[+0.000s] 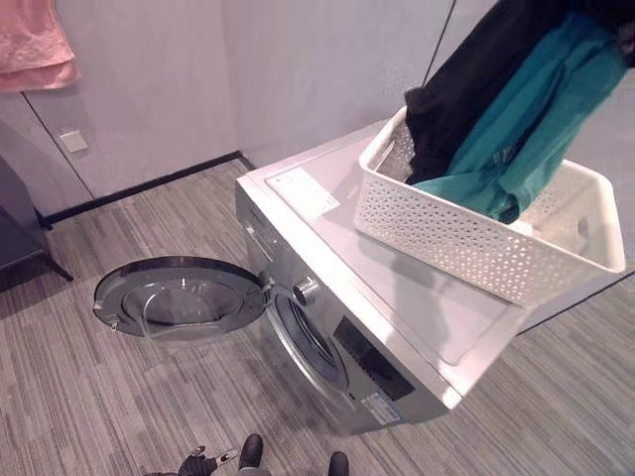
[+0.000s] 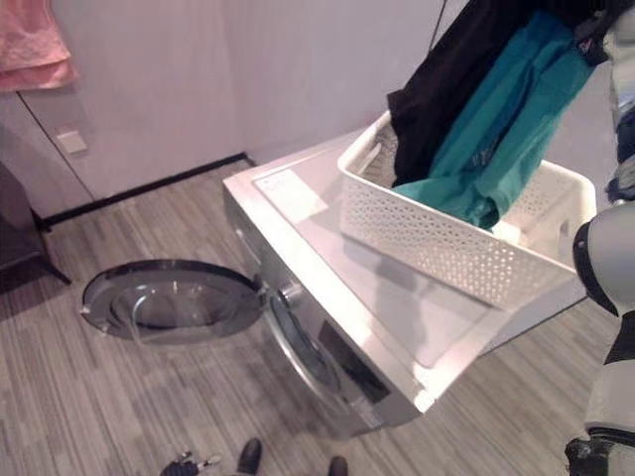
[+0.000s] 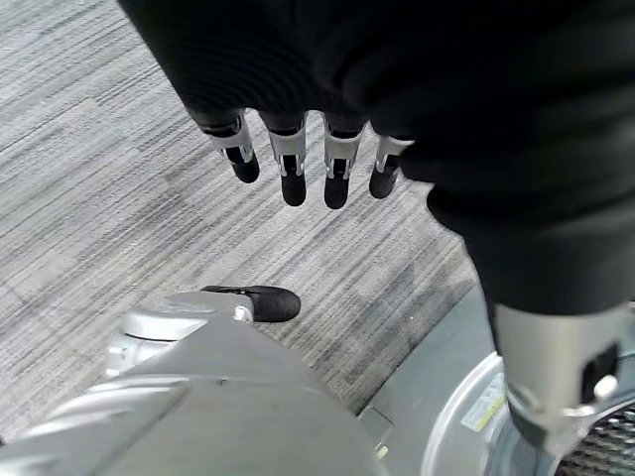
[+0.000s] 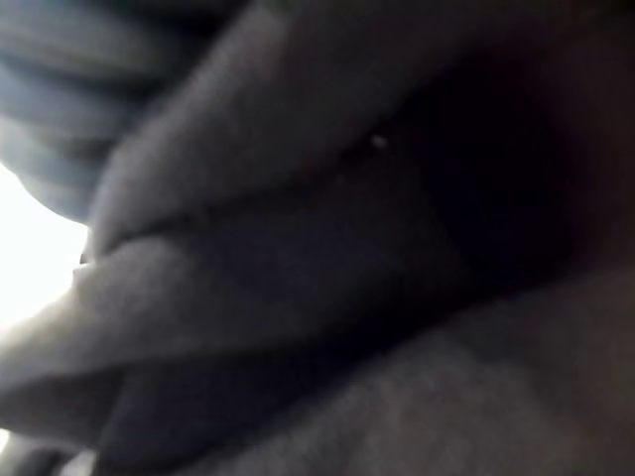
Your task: Grab the laundry basket,head to the washer,open it,put in the laundry and shut it.
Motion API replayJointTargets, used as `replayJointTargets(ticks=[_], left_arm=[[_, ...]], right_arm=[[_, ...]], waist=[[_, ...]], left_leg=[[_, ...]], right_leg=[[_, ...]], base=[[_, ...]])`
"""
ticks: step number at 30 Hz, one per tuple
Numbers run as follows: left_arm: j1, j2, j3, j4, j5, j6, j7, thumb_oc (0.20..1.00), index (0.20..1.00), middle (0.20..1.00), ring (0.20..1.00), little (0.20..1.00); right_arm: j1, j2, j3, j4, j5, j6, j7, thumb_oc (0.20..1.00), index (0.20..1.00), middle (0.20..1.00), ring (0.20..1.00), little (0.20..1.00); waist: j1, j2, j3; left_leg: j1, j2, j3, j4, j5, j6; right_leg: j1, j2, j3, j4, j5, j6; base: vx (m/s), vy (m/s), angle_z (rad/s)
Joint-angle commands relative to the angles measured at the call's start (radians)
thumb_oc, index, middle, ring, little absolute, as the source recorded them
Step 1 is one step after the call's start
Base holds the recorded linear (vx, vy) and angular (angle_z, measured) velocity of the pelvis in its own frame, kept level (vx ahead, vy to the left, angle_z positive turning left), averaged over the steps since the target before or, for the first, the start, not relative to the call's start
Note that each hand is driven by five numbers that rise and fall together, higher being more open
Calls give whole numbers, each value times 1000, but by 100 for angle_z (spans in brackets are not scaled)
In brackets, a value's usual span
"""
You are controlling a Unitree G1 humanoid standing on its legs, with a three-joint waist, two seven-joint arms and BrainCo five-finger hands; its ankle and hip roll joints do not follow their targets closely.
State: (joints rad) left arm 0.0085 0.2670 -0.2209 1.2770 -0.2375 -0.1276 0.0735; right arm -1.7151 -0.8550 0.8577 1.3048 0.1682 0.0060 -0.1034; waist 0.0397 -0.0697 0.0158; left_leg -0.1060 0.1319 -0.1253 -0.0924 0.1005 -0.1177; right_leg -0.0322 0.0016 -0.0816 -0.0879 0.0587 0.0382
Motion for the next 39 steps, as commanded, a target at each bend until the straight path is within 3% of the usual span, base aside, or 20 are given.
replayJointTargets(ticks=[1, 4, 8, 18, 19, 20, 21, 29, 39], left_arm=[[-39, 28, -29, 77, -15, -12, 7, 1000, 1000, 1000, 1000, 1000], [-39, 23, -32, 70, -18, -12, 4, 1000, 1000, 1000, 1000, 1000], [-35, 25, -28, 72, 5, -3, -20, 1000, 1000, 1000, 1000, 1000], [-14, 7, -37, 70, 17, 13, -48, 1000, 1000, 1000, 1000, 1000], [-14, 7, -38, 68, 16, 13, -48, 1000, 1000, 1000, 1000, 1000], [-14, 7, -38, 68, 16, 13, -48, 1000, 1000, 1000, 1000, 1000], [-17, 6, -42, 67, 17, 11, -48, 1000, 1000, 1000, 1000, 1000], [-29, 9, -45, 81, 9, 0, -36, 1000, 1000, 1000, 1000, 1000], [-31, 17, -46, 92, 17, -6, -31, 1000, 1000, 1000, 1000, 1000]], right_arm=[[-99, -17, 59, 87, -77, -12, 35, 200, 200, 200, 200, 200], [-52, -4, 56, 86, -121, -8, 54, 200, 200, 200, 200, 200], [59, 20, 135, 130, -299, 14, 193, 200, 200, 200, 200, 200], [258, -8, 62, 167, -453, 23, 206, 200, 200, 200, 200, 200], [259, -7, 58, 164, -452, 22, 206, 476, 476, 476, 476, 476], [259, -7, 58, 164, -452, 22, 206, 551, 551, 551, 551, 551], [255, -1, 48, 158, -440, 22, 197, 1000, 1000, 1000, 1000, 1000], [95, 32, 49, 68, -264, -1, 149, 1000, 1000, 1000, 1000, 1000], [31, 132, 89, 80, -249, 0, 164, 1000, 1000, 1000, 1000, 1000]], waist=[[17, -69, -5], [19, -68, 2], [24, -67, 20], [32, -49, 57], [32, -48, 58], [32, -48, 58], [30, -44, 60], [16, -53, 47], [28, -66, 35]], left_leg=[[131, 49, 44, 5, -112, -11], [129, 48, 42, 5, -111, -11], [118, 49, 36, 5, -103, -13], [99, 48, 27, 5, -94, -13], [97, 48, 27, 5, -94, -13], [97, 48, 27, 5, -94, -13], [96, 48, 29, 5, -93, -12], [105, 47, 43, 5, -101, -11], [106, 47, 42, 5, -105, -10]], right_leg=[[77, -75, 47, 18, -130, 63], [75, -75, 47, 19, -130, 62], [71, -72, 38, 18, -133, 58], [57, -69, 32, 21, -133, 55], [56, -69, 33, 20, -132, 55], [56, -69, 33, 20, -132, 55], [54, -70, 34, 19, -130, 55], [56, -73, 43, 20, -126, 56], [58, -75, 36, 17, -124, 58]], base=[[0, 0, 0], [0, 0, 0], [0, 0, 0], [-26, -5, 3], [-13, 0, -5], [-13, 5, -4], [0, 0, 0], [0, 0, 0], [0, 0, 0]])
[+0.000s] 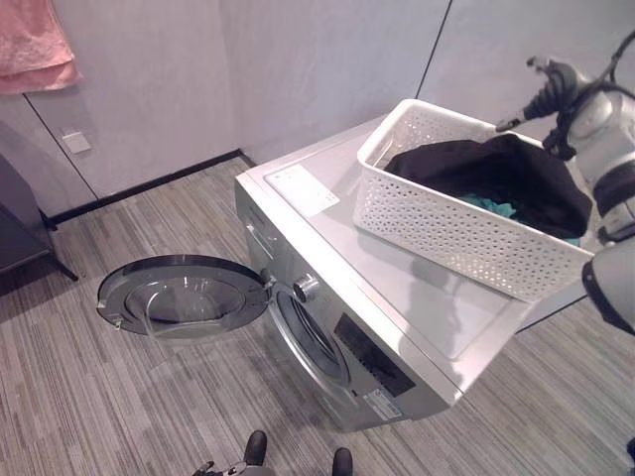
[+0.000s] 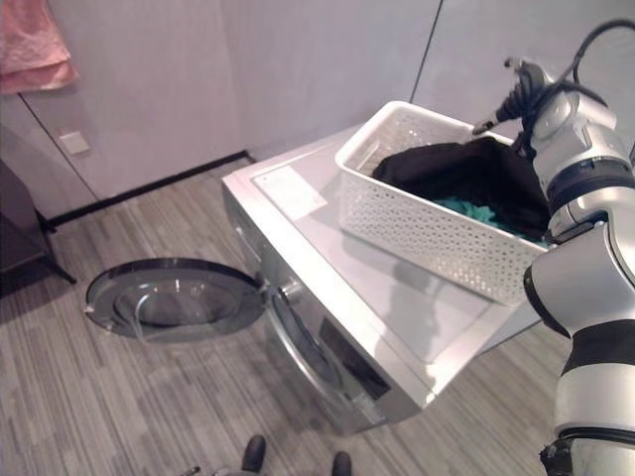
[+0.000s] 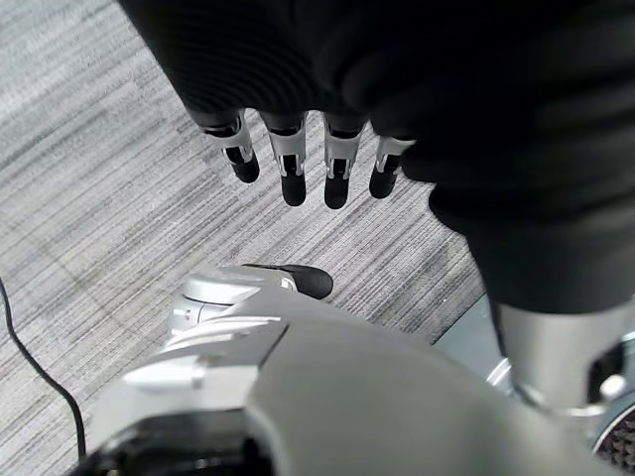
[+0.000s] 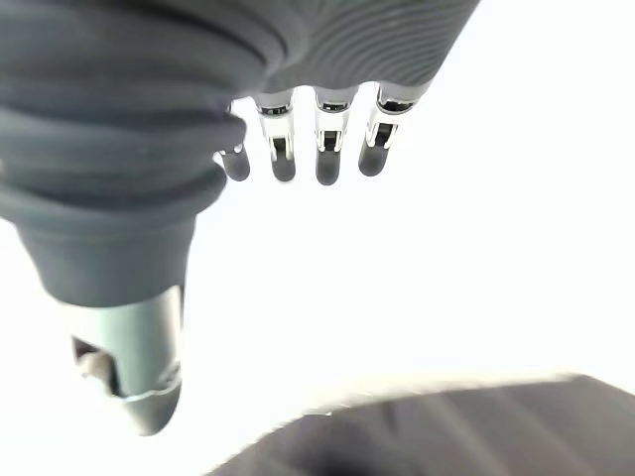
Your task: Grab the laundry basket,head to the washer,open it,put in the laundry and shut it.
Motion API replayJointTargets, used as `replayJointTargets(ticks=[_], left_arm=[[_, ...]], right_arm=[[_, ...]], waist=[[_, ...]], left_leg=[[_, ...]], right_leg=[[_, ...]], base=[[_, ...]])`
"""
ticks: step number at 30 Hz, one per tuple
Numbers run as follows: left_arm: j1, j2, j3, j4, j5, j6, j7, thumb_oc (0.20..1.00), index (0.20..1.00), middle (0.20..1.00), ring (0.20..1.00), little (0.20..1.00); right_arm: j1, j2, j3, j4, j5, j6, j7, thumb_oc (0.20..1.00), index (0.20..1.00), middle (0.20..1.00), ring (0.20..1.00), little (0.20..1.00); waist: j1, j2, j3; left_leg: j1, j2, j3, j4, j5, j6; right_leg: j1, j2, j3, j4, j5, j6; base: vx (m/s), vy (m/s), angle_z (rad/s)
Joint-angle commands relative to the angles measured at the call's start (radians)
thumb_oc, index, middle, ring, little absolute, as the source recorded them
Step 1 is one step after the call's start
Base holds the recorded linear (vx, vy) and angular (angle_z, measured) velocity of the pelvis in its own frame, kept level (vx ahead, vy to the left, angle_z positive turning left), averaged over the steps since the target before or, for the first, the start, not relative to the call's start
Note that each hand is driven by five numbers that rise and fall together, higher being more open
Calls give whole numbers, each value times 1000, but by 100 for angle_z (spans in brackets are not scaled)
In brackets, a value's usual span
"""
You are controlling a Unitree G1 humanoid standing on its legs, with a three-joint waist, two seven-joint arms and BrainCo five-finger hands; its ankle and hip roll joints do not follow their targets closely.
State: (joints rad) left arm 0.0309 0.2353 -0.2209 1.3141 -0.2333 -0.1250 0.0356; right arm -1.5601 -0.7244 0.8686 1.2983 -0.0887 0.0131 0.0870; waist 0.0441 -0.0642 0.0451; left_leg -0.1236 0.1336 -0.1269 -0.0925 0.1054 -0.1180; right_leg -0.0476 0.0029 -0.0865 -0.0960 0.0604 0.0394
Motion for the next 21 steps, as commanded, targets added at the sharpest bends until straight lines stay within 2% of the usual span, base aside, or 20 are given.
replayJointTargets(ticks=[1, 4, 10, 11, 16, 21], left_arm=[[-54, 49, -48, 52, 12, -8, 6, 1000, 1000, 1000, 1000, 1000], [-51, 53, -56, 41, 13, -8, 8, 1000, 1000, 1000, 1000, 1000], [-46, 58, -61, 34, 11, -4, 6, 1000, 1000, 1000, 1000, 1000], [-39, 60, -55, 35, 8, -2, 2, 1000, 1000, 1000, 1000, 1000], [-32, 60, -51, 37, 4, -1, 1, 1000, 1000, 1000, 1000, 1000], [-36, 54, -65, 53, 29, 6, 0, 1000, 1000, 1000, 1000, 1000]], right_arm=[[-121, 6, 78, 97, -1, -5, -26, 1000, 1000, 1000, 1000, 1000], [-73, 26, 58, 159, -64, 10, -32, 1000, 1000, 1000, 1000, 1000], [-4, 40, 13, 198, -94, 26, -32, 1000, 1000, 1000, 1000, 1000], [27, 49, -10, 202, -97, 33, -29, 1000, 1000, 1000, 1000, 1000], [56, 42, -18, 204, -112, 37, -22, 1000, 1000, 1000, 1000, 1000], [59, 57, 5, 185, -133, 39, -3, 1000, 1000, 1000, 1000, 1000]], waist=[[28, -70, 7], [49, -61, 19], [74, -46, 36], [86, -35, 49], [89, -23, 57], [76, -24, 58]], left_leg=[[123, 44, 41, 5, -109, -10], [110, 41, 28, 5, -103, -9], [89, 35, 13, 5, -95, -8], [76, 33, 4, 5, -87, -8], [63, 31, -1, 5, -79, -8], [62, 32, 3, 5, -81, -8]], right_leg=[[74, -77, 39, 25, -126, 56], [70, -78, 29, 24, -127, 55], [63, -79, 18, 22, -128, 54], [54, -79, 15, 21, -127, 55], [45, -80, 12, 18, -124, 54], [44, -80, 14, 19, -124, 52]], base=[[0, 0, 0], [-10, -4, 5], [-19, -11, 11], [-37, 0, 20], [-8, 1, 1], [0, 0, 0]])
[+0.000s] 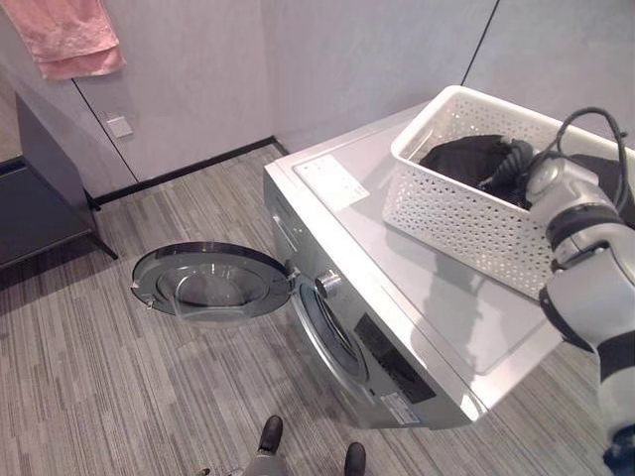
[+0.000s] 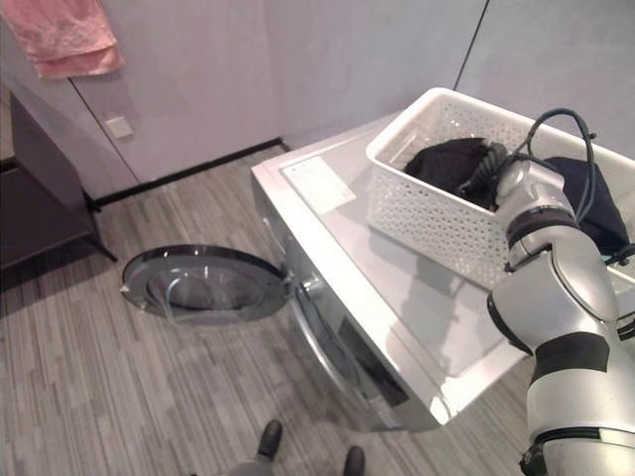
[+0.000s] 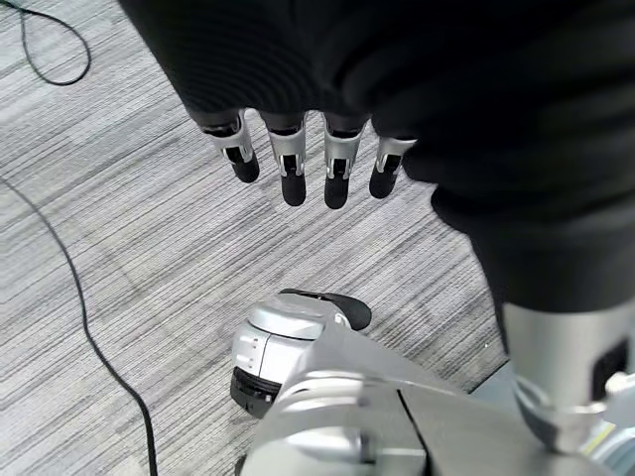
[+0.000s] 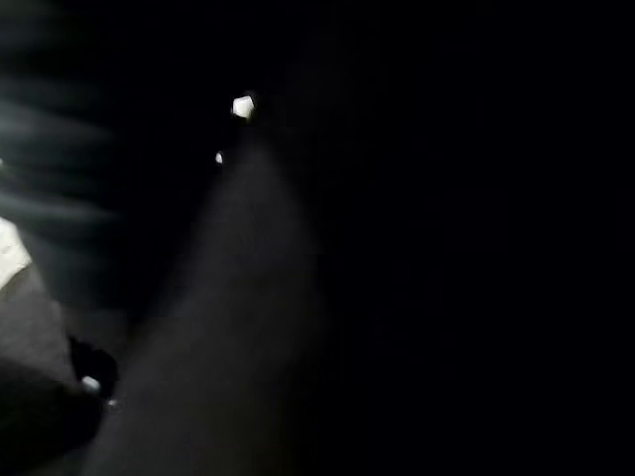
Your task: Grab the laundry basket,head to the washer,open it,put in the laundry and shut it.
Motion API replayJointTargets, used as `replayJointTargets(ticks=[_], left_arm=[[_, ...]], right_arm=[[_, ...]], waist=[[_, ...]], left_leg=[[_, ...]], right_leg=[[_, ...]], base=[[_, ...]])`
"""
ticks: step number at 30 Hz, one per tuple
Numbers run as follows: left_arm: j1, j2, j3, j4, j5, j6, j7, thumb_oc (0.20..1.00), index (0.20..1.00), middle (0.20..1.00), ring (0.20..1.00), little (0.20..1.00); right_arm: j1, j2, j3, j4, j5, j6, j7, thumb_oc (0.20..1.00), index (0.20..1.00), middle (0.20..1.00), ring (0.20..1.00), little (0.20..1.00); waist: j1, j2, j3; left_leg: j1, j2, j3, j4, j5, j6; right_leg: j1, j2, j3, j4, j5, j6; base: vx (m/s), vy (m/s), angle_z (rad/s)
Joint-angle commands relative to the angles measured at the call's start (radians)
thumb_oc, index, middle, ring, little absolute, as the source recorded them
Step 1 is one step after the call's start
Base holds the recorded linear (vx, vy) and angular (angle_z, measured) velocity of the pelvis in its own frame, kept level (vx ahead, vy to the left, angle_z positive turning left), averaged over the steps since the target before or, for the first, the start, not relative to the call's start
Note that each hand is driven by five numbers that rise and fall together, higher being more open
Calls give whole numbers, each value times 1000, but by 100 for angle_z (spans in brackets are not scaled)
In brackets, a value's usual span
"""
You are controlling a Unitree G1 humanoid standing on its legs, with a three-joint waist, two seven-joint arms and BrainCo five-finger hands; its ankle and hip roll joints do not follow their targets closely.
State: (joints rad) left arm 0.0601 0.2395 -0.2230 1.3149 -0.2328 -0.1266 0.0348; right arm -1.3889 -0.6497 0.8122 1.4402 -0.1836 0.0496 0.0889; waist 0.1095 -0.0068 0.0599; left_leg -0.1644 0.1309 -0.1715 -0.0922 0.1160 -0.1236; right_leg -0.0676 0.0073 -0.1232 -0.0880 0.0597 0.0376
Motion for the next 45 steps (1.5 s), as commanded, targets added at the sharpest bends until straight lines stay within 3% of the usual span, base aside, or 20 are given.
replayJointTargets(ticks=[1, 9, 10, 11, 12, 13, 14, 22, 34, 42, 45], left_arm=[[-64, 48, -65, 53, 29, 9, -1, 1000, 1000, 1000, 1000, 1000], [-72, 42, -96, 18, 31, 7, -7, 1000, 1000, 1000, 1000, 1000], [-72, 43, -98, 14, 30, 7, -8, 1000, 1000, 1000, 1000, 1000], [-73, 44, -98, 14, 28, 6, -9, 1000, 1000, 1000, 1000, 1000], [-72, 47, -97, 16, 26, 5, -10, 1000, 1000, 1000, 1000, 1000], [-71, 49, -95, 17, 24, 6, -12, 1000, 1000, 1000, 1000, 1000], [-71, 49, -95, 17, 24, 6, -12, 1000, 1000, 1000, 1000, 1000], [-42, 58, -60, 55, 31, 14, -12, 1000, 1000, 1000, 1000, 1000], [-85, 44, -54, 73, 48, 5, 28, 1000, 1000, 1000, 1000, 1000], [-84, 46, -35, 89, 44, -1, 40, 1000, 1000, 1000, 1000, 1000], [-75, 52, -19, 104, 47, -3, 44, 1000, 1000, 1000, 1000, 1000]], right_arm=[[-111, -8, 69, 39, -46, 4, -1, 1000, 1000, 1000, 1000, 1000], [-52, -5, 40, 69, -40, 11, 32, 1000, 1000, 1000, 1000, 1000], [-49, -14, 35, 73, -31, 14, 37, 953, 953, 953, 953, 953], [-48, -21, 32, 79, -23, 15, 41, 680, 680, 680, 680, 680], [-51, -30, 33, 86, -19, 16, 45, 460, 460, 460, 460, 460], [-52, -39, 31, 92, -16, 18, 47, 460, 460, 460, 460, 460], [-52, -39, 31, 92, -16, 18, 47, 200, 200, 200, 200, 200], [-65, -86, 6, 88, 39, 15, 42, 200, 200, 200, 200, 200], [-190, -92, -43, -29, 173, -30, -122, 200, 200, 200, 200, 200], [-352, -181, 5, -94, 306, -74, -182, 200, 200, 200, 200, 200], [-436, -255, 48, -91, 349, -92, -215, 200, 200, 200, 200, 200]], waist=[[9, -83, 41], [20, -84, 39], [22, -82, 42], [25, -80, 44], [28, -78, 46], [30, -77, 48], [30, -77, 48], [44, -69, 44], [2, -85, 22], [-29, -101, -10], [-42, -109, -26]], left_leg=[[104, 36, 49, 5, -94, -2], [107, 35, 39, 5, -95, 1], [105, 34, 36, 5, -93, 0], [102, 33, 34, 5, -91, 0], [99, 33, 31, 5, -88, -1], [96, 33, 30, 5, -86, -2], [96, 33, 30, 5, -86, -2], [93, 32, 24, 5, -81, -5], [117, 38, 55, 5, -97, -6], [138, 43, 76, 5, -111, -7], [147, 43, 81, 5, -117, -9]], right_leg=[[67, -84, 53, 11, -124, 53], [68, -83, 49, 12, -126, 52], [67, -82, 46, 11, -127, 52], [66, -82, 43, 11, -127, 52], [65, -82, 40, 11, -128, 52], [64, -82, 36, 11, -129, 52], [64, -82, 36, 11, -129, 52], [71, -80, 29, 7, -129, 51], [79, -84, 45, 9, -123, 56], [88, -86, 56, 10, -120, 61], [93, -88, 61, 9, -120, 65]], base=[[0, 0, 0], [0, 0, 0], [0, 0, 0], [-15, -14, 5], [-14, -15, 7], [-8, -11, 10], [-2, -14, 12], [3, -9, 4], [-3, 8, -2], [12, 20, -7], [4, 6, -1]])
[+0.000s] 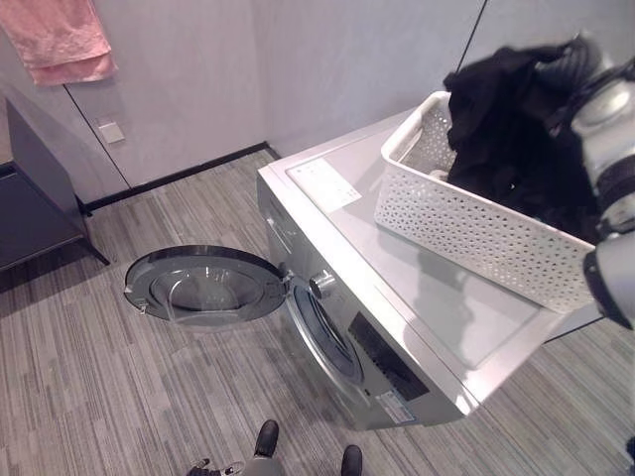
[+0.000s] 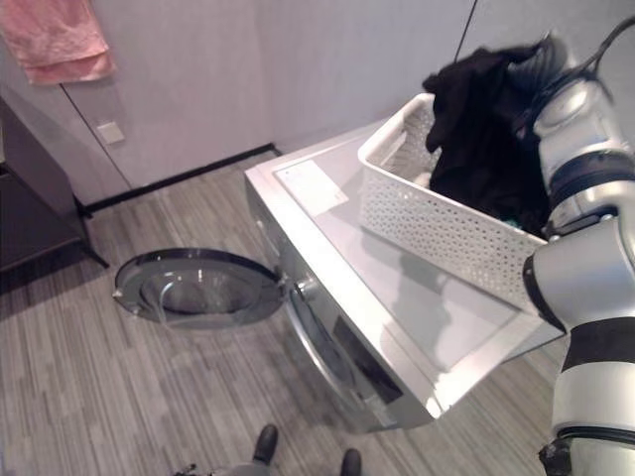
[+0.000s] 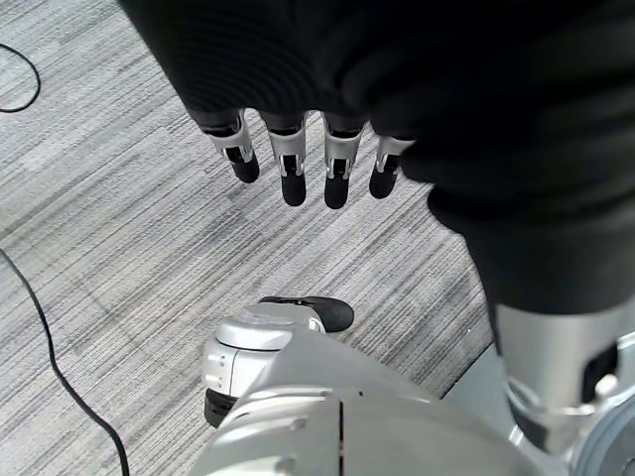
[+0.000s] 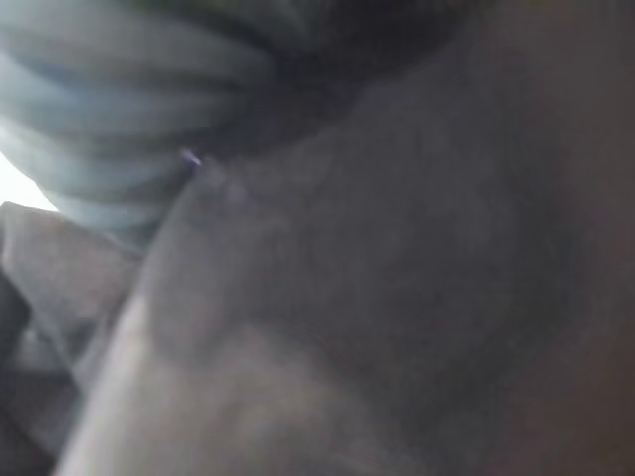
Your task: Grab the laundry basket,head to the washer,open it,put in the laundry and shut it.
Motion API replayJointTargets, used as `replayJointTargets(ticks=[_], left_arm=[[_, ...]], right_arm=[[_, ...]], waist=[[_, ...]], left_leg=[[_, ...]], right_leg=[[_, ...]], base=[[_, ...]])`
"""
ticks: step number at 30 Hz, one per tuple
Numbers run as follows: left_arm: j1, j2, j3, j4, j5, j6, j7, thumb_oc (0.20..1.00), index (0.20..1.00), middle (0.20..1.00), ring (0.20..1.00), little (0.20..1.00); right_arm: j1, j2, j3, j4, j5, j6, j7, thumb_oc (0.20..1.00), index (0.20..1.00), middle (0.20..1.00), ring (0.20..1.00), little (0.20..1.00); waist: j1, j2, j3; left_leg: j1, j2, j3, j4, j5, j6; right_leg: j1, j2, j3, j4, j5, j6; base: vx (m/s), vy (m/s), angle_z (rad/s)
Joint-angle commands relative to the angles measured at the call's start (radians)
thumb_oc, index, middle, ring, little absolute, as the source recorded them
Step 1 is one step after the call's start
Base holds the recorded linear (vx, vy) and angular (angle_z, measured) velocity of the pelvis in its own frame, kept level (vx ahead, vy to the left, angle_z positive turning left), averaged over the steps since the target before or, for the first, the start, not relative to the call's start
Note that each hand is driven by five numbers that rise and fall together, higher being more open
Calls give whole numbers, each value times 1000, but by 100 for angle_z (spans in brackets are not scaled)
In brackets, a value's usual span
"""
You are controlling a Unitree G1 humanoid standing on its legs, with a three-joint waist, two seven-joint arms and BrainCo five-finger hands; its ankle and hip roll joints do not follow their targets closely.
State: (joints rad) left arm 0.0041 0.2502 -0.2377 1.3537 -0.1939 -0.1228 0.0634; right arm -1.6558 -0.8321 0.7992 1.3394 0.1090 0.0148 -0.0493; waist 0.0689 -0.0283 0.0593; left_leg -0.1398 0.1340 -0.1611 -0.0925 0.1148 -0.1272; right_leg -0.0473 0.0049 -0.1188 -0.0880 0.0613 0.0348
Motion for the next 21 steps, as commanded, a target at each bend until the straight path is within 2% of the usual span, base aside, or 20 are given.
replayJointTargets(ticks=[1, 4, 9, 15, 21], left_arm=[[-17, 44, 1, 69, 7, -6, 17, 1000, 1000, 1000, 1000, 1000], [-12, 48, 14, 80, 9, -3, 24, 1000, 1000, 1000, 1000, 1000], [-9, 45, 15, 82, 5, -1, 30, 1000, 1000, 1000, 1000, 1000], [-12, 43, 8, 77, 12, -8, 29, 1000, 1000, 1000, 1000, 1000], [-17, 40, 3, 77, 19, -11, 35, 1000, 1000, 1000, 1000, 1000]], right_arm=[[-184, -85, 70, 10, 63, -60, -88, 200, 200, 200, 200, 200], [-225, -132, 84, 4, 96, -71, -112, 200, 200, 200, 200, 200], [-226, -154, 61, -27, 139, -91, -148, 200, 200, 200, 200, 200], [-226, -174, 91, -51, 124, -104, -142, 200, 200, 200, 200, 200], [-280, -195, 128, -47, 106, -114, -182, 200, 200, 200, 200, 200]], waist=[[-3, -89, -29], [-9, -92, -42], [-13, -95, -52], [-22, -96, -60], [-29, -98, -66]], left_leg=[[123, 40, 72, 5, -117, -6], [132, 41, 78, 5, -121, -7], [140, 43, 87, 5, -128, -5], [151, 39, 97, 5, -132, -3], [155, 38, 102, 5, -136, -2]], right_leg=[[74, -85, 57, 8, -121, 69], [77, -86, 62, 9, -121, 71], [80, -85, 69, 9, -122, 74], [82, -86, 77, 11, -120, 75], [80, -86, 83, 8, -118, 77]], base=[[0, 0, 0], [0, 0, 0], [11, 8, -8], [3, 7, -9], [0, 0, 0]])
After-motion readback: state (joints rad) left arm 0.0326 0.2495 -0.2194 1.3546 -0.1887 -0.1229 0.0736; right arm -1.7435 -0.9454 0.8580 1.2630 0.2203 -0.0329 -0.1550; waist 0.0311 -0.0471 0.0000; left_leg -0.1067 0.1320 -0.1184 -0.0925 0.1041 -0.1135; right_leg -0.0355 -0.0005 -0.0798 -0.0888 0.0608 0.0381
